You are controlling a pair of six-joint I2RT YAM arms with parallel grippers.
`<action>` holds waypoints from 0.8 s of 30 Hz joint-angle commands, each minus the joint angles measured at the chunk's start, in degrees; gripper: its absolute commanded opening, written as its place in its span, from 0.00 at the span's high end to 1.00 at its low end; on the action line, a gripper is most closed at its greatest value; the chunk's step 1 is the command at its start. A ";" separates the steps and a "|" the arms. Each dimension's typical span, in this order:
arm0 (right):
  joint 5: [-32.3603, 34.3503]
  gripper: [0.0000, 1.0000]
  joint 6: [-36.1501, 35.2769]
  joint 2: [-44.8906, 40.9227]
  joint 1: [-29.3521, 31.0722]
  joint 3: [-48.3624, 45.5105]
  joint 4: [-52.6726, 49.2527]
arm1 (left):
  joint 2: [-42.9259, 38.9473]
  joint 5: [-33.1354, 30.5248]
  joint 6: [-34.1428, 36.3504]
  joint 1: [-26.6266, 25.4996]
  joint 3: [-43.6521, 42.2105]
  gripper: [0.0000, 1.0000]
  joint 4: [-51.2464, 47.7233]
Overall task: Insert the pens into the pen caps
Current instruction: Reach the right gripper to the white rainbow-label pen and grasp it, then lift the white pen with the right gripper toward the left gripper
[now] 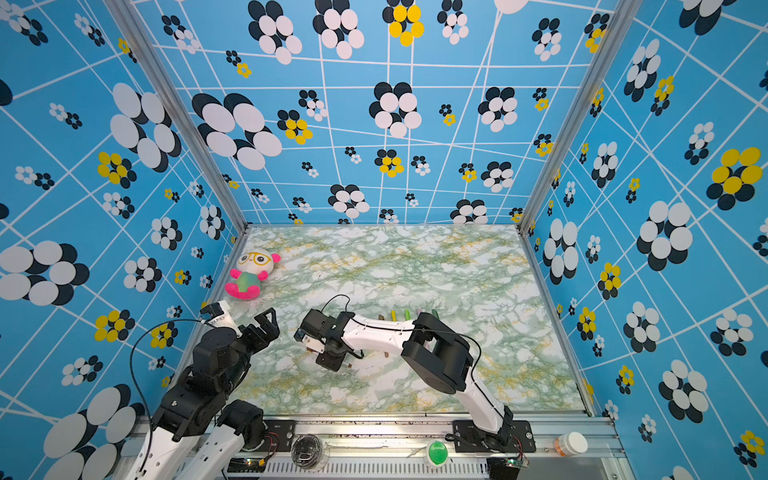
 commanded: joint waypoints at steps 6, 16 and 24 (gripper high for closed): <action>3.06 0.96 3.61 1.22 0.35 -2.49 -3.41 | -0.66 0.52 -0.40 0.60 -0.46 0.01 0.78; 2.68 1.00 6.63 -3.03 -0.08 -4.09 -2.14 | -0.11 1.35 0.10 0.70 -0.69 0.01 2.12; 1.94 1.00 8.70 -6.80 -1.54 -6.05 0.09 | 1.17 3.60 1.11 0.69 -0.74 0.01 4.29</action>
